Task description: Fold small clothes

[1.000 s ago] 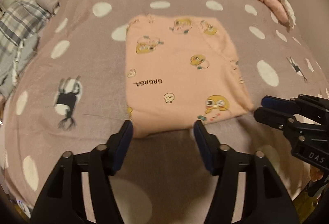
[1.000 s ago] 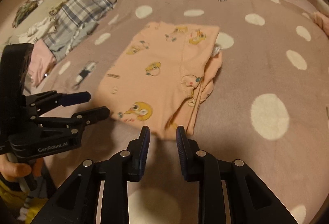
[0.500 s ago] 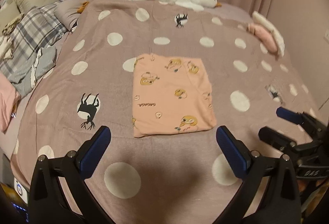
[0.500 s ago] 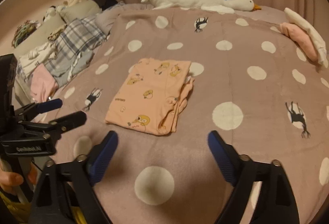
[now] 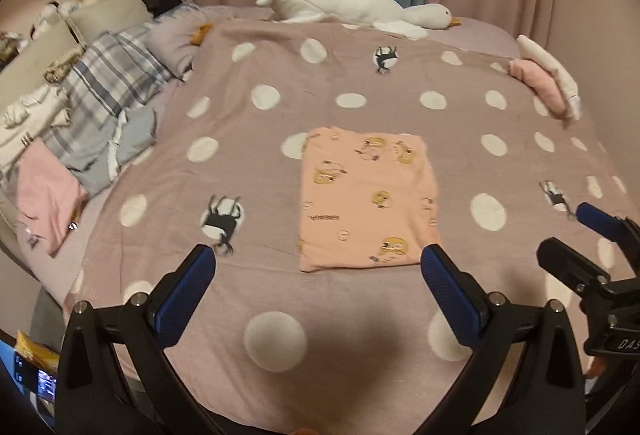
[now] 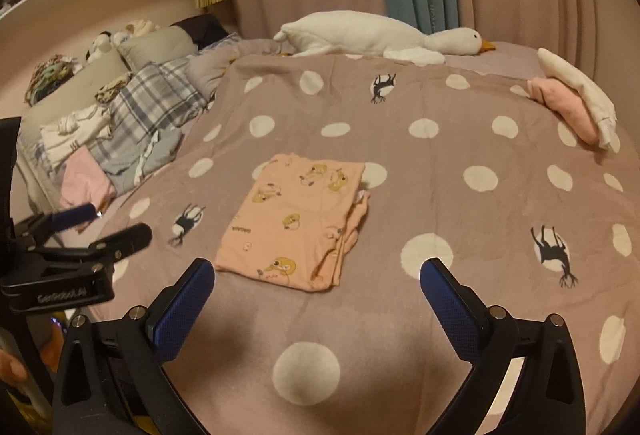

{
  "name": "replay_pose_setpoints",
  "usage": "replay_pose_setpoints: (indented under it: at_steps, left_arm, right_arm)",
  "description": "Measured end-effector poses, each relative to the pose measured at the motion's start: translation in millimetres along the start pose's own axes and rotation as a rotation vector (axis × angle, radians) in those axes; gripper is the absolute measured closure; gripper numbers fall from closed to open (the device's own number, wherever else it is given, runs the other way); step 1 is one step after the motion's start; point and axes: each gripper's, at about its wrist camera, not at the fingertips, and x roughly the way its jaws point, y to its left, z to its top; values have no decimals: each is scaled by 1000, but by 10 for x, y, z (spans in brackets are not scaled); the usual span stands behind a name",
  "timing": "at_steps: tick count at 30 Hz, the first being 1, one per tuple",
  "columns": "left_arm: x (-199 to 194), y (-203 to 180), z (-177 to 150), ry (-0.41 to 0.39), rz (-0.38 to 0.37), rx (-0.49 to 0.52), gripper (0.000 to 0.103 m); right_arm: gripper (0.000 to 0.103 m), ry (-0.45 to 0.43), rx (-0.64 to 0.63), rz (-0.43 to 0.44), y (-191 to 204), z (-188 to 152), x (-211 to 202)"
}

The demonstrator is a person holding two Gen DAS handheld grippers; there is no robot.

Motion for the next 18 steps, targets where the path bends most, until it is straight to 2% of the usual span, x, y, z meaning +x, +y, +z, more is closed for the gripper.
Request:
replay_pose_setpoints:
  at_steps: [3, 6, 11, 18]
  left_arm:
    - [-42, -36, 0, -9, 19, 12, 0]
    - [-47, -55, -14, 3, -3, 6, 0]
    - [-21, -88, -46, 20, -13, 12, 0]
    - [-6, -78, -76, 36, -28, -1, 0]
  right_arm:
    - [1, -7, -7, -6, 5, 13, -36]
    - [1, -25, -12, -22, -5, 18, -60]
    - [1, 21, 18, -4, -26, -37, 8]
    - [1, 41, -1, -11, 60, -105, 9]
